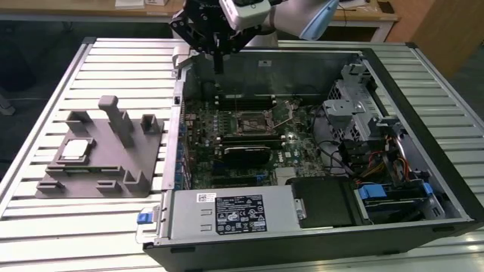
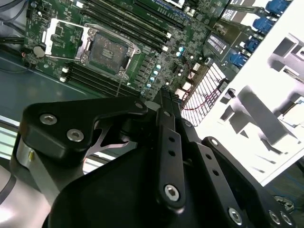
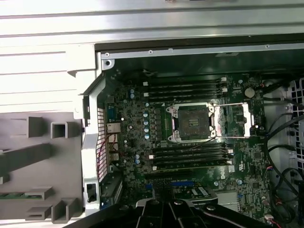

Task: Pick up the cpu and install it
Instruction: 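Reach for the cpu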

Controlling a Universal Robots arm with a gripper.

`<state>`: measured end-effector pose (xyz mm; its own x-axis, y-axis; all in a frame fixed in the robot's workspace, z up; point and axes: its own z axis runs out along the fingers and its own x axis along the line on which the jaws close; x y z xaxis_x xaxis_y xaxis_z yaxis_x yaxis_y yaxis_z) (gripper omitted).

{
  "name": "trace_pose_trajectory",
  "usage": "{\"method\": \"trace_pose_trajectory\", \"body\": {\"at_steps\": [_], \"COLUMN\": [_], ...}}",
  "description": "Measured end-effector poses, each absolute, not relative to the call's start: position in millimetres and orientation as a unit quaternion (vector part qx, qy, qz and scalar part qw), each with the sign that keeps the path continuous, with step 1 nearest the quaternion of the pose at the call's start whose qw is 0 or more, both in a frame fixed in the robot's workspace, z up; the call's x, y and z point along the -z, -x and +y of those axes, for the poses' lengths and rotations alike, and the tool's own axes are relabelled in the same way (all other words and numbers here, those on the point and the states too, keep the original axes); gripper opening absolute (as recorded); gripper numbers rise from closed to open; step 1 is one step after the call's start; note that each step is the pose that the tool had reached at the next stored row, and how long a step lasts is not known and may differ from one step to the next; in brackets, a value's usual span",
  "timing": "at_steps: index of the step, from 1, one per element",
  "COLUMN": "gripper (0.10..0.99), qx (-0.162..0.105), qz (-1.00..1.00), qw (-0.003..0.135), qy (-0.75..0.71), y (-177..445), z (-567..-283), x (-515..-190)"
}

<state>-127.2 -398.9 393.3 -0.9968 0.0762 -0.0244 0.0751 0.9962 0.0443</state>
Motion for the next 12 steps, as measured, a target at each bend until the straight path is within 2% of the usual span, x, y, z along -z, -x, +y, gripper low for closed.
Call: {"method": "trace_pose_trajectory", "body": {"at_steps": [12], "gripper": [0.106], "qx": [-0.022], "qz": [0.999], "qw": [0.013], "qy": [-0.038], "y": [141.0], "z": [-398.9], "x": [-393.3]}}
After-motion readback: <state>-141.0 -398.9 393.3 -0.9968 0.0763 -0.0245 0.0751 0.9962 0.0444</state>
